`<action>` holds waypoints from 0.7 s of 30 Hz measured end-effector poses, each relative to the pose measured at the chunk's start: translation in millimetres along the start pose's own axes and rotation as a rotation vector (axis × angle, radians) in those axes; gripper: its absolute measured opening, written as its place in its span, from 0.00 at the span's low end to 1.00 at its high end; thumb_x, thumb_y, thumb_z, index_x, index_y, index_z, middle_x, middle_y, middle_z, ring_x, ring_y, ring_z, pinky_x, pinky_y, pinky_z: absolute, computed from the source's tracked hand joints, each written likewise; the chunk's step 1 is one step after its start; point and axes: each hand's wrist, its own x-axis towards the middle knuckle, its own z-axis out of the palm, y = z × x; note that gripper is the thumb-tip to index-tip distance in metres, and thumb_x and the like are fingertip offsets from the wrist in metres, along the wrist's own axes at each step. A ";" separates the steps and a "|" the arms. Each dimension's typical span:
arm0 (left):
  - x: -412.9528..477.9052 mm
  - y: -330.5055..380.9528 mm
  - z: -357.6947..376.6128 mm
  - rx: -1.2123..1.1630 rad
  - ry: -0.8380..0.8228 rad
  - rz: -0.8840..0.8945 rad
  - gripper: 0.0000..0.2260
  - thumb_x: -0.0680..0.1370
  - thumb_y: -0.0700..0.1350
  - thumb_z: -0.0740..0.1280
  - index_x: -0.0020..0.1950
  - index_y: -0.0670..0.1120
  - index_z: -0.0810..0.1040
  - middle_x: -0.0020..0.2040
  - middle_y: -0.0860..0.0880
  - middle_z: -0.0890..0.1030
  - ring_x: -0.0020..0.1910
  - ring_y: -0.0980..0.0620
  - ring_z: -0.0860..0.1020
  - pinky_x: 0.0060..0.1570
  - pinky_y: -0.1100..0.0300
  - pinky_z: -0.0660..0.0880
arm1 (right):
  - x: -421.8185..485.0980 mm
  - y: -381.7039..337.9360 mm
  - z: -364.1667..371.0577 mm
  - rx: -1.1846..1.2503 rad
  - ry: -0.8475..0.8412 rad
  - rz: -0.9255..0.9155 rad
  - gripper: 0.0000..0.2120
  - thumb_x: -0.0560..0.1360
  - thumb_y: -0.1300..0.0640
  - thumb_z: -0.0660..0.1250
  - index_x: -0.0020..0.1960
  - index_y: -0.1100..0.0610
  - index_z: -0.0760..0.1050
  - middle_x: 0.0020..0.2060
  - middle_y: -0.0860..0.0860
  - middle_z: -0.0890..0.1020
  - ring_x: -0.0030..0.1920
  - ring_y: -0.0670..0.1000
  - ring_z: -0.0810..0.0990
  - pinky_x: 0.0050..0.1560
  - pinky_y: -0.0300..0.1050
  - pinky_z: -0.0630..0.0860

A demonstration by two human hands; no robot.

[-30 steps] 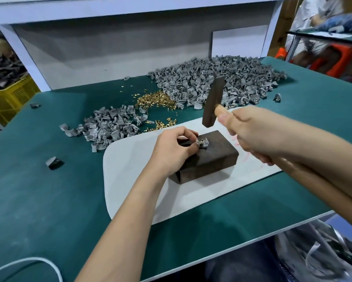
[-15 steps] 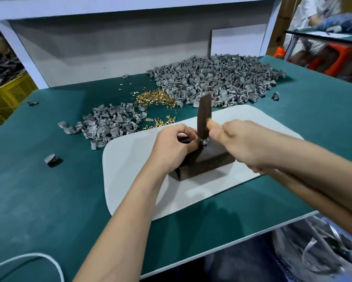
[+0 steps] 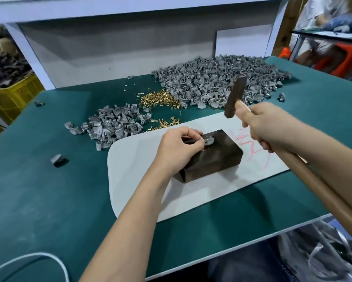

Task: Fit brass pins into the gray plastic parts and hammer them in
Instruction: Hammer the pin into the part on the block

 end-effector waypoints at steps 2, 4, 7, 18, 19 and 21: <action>0.1 -0.9 -0.8 -0.009 -0.003 -0.009 0.10 0.71 0.38 0.72 0.32 0.49 0.80 0.47 0.53 0.83 0.47 0.56 0.81 0.53 0.62 0.75 | 17.2 12.2 5.3 -0.256 0.089 -0.003 0.17 0.79 0.51 0.58 0.36 0.60 0.68 0.30 0.58 0.76 0.25 0.57 0.76 0.25 0.39 0.70; 0.7 -1.0 -1.6 -0.013 -0.001 -0.012 0.10 0.71 0.38 0.72 0.32 0.50 0.80 0.47 0.54 0.83 0.48 0.57 0.80 0.53 0.62 0.74 | 29.6 24.2 12.1 -0.384 0.123 0.015 0.17 0.78 0.51 0.59 0.33 0.58 0.66 0.38 0.61 0.77 0.39 0.61 0.77 0.38 0.44 0.69; 1.1 -0.5 -1.4 -0.013 -0.006 -0.030 0.10 0.71 0.39 0.72 0.32 0.51 0.81 0.47 0.55 0.83 0.49 0.57 0.80 0.55 0.60 0.75 | 36.0 35.0 24.7 -0.455 0.127 0.028 0.17 0.78 0.47 0.59 0.39 0.59 0.75 0.40 0.60 0.79 0.49 0.63 0.78 0.45 0.47 0.70; 1.8 -2.7 -1.3 0.091 -0.016 0.042 0.08 0.70 0.38 0.71 0.36 0.50 0.77 0.42 0.52 0.82 0.43 0.52 0.79 0.53 0.53 0.76 | 9.4 -30.6 21.3 -0.380 -0.153 -0.646 0.09 0.74 0.59 0.68 0.53 0.54 0.82 0.45 0.49 0.82 0.44 0.48 0.79 0.45 0.33 0.65; 1.6 -3.0 -1.1 0.094 -0.012 0.043 0.07 0.70 0.38 0.71 0.36 0.49 0.77 0.42 0.51 0.82 0.42 0.53 0.78 0.52 0.52 0.76 | 9.2 -32.3 22.3 -0.404 -0.170 -0.641 0.08 0.74 0.60 0.68 0.52 0.54 0.82 0.45 0.50 0.83 0.44 0.48 0.79 0.45 0.33 0.66; 1.8 -3.1 -0.6 0.096 -0.009 0.051 0.08 0.70 0.37 0.71 0.36 0.49 0.77 0.44 0.50 0.83 0.43 0.53 0.79 0.52 0.52 0.76 | 9.8 -33.9 21.7 -0.415 -0.187 -0.629 0.07 0.74 0.62 0.67 0.49 0.55 0.82 0.41 0.51 0.85 0.43 0.48 0.82 0.45 0.32 0.67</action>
